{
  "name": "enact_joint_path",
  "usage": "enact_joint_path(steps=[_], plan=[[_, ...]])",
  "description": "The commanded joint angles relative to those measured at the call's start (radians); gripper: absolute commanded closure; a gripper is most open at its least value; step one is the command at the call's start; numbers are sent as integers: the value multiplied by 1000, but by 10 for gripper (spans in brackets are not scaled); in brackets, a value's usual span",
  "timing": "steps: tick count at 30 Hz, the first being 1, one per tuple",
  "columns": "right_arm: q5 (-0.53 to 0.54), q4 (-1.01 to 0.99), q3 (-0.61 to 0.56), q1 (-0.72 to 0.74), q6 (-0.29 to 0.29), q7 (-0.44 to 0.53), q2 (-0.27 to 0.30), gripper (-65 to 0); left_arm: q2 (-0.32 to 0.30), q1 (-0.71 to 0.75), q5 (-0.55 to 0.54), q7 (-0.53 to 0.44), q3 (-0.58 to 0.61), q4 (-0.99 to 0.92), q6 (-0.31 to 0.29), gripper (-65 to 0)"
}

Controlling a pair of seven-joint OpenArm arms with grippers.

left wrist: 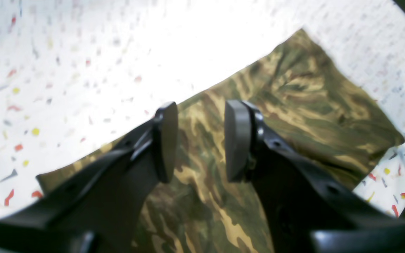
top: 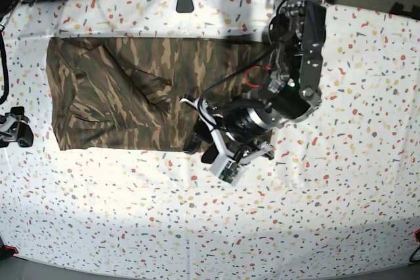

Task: Fold the T-shirt properly
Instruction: 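Fold the held shirt end with the left gripper toward the shirt's middle, then open the left gripper and grasp the other shirt end with the right gripper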

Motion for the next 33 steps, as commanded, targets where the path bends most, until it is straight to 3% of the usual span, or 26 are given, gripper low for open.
enact_joint_path(steps=[1, 5, 8, 11, 13, 18, 25, 33], plan=[[-10, -22, 7, 16, -2, 15, 24, -413, 10, -19, -11, -27, 5, 17, -1, -220], [-47, -188, 7, 16, -15, 23, 24, -413, 10, -19, 6, 29, 31, 17, -1, -220], [-45, -325, 7, 22, -14, 24, 24, -413, 5, -19, 133, 148, 63, 17, 1, -220], [-30, -455, 7, 42, -13, 44, 24, -413, -39, -19, 160, 133, 87, 17, 26, -220], [34, -518, 7, 50, -7, 47, 24, -413, -72, -19, 182, 115, 93, 17, 26, -220], [116, -580, 7, 61, 5, 36, 13, -413, -186, -16, 185, 116, 93, 17, 26, -220], [196, -582, 7, 60, 5, -72, -35, -410, -285, 3, 145, 220, 93, 17, 27, -220], [225, -582, 7, 64, 5, -71, -96, -246, -397, 91, 147, 134, 93, 17, 33, -220]])
